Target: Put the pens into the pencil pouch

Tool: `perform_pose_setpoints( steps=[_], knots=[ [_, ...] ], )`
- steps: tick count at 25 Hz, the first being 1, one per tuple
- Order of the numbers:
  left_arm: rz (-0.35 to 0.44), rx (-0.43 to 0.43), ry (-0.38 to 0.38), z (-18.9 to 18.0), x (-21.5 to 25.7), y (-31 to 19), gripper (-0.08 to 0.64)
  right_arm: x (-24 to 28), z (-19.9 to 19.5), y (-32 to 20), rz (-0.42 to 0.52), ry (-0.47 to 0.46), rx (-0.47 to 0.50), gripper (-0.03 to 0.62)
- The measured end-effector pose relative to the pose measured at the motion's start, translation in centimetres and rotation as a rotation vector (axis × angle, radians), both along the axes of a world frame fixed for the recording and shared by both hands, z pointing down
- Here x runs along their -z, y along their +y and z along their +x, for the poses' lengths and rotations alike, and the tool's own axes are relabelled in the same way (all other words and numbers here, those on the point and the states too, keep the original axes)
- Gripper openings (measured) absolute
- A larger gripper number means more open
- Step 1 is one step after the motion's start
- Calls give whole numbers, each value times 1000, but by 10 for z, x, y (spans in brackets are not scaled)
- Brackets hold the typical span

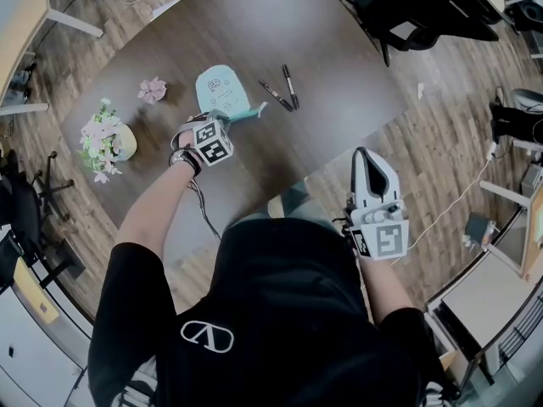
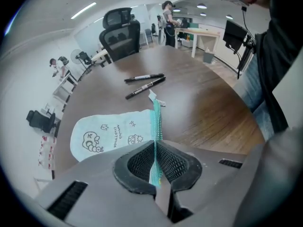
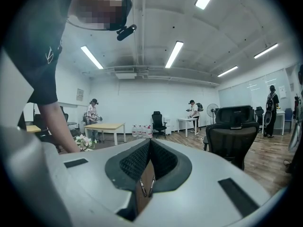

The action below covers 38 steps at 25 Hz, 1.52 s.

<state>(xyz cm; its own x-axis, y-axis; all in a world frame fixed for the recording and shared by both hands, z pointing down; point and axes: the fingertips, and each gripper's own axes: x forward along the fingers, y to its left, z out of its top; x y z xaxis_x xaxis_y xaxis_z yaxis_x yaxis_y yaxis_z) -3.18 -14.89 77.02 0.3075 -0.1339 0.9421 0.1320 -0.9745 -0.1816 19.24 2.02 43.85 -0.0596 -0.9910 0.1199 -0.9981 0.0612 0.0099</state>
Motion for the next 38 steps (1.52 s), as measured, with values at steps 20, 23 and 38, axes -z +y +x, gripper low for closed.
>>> perform_pose_setpoints(
  steps=[20,23,38],
  knots=[
    [-441,849,885,15,242,-6,14,31,2,-25,100,-39,59,-2],
    [-482,954,1023,8,267,5,14,31,-2,-29,108,-44,74,-2],
    [-415,1026,1219,-6,306,27,13,28,-14,-42,93,-38,136,0]
  ],
)
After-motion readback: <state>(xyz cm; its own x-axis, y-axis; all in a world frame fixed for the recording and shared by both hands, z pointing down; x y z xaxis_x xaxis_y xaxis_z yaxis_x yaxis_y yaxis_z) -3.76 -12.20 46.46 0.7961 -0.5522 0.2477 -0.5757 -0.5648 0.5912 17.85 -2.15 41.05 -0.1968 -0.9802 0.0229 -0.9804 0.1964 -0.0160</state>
